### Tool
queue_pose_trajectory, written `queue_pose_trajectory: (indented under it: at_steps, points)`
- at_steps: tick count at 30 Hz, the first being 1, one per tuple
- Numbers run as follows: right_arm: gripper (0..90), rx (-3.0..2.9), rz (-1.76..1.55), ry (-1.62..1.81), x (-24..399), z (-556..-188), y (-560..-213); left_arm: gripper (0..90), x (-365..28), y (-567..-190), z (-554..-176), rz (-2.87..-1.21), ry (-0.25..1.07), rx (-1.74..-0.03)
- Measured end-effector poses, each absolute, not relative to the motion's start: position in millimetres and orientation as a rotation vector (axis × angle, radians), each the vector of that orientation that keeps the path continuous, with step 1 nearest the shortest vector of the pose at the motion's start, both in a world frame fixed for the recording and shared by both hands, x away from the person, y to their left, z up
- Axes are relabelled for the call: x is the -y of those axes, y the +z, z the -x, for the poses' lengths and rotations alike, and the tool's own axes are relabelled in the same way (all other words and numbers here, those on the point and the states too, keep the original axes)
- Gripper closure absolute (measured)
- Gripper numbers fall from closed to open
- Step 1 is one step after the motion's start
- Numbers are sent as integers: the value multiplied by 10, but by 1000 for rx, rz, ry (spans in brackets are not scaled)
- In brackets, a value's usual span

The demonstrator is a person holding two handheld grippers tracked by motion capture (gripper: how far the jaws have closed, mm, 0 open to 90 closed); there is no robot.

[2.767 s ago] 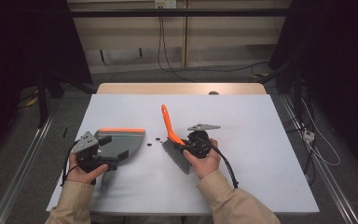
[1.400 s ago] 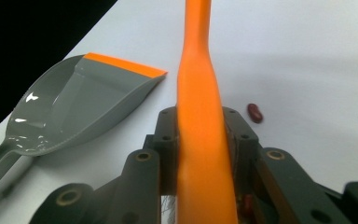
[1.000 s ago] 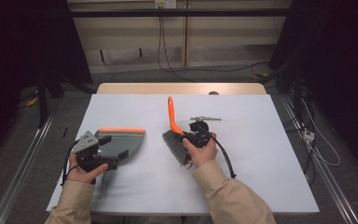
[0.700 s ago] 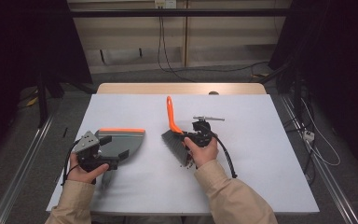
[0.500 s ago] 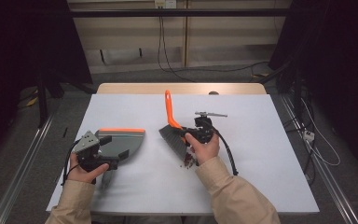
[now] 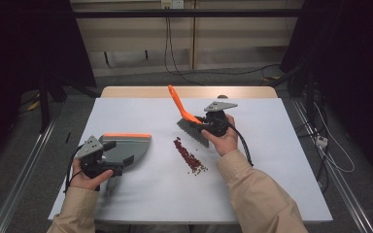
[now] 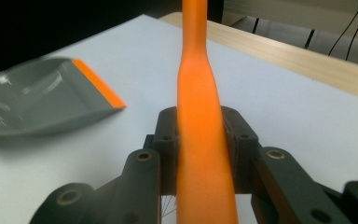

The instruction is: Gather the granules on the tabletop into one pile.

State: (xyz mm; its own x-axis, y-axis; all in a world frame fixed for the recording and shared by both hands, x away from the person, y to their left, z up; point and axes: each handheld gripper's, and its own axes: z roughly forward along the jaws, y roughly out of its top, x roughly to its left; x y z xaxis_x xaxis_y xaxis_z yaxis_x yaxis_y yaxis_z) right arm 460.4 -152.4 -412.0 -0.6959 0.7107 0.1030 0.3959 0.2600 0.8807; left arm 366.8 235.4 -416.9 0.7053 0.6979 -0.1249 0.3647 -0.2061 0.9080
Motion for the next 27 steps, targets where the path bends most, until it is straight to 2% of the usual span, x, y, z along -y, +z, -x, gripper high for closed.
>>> queue_pose_trajectory:
  at_steps: [15, 27]
  points:
    - [713, -2348, -453, 1321, 1253, -4916, -4333, 58, -2425, -4157, -3672, -1799, 392, -862]
    - [707, -2516, -297, 1301, 1235, -4740, -4359, 58, -2429, -4159, -3665, -1805, 398, -864]
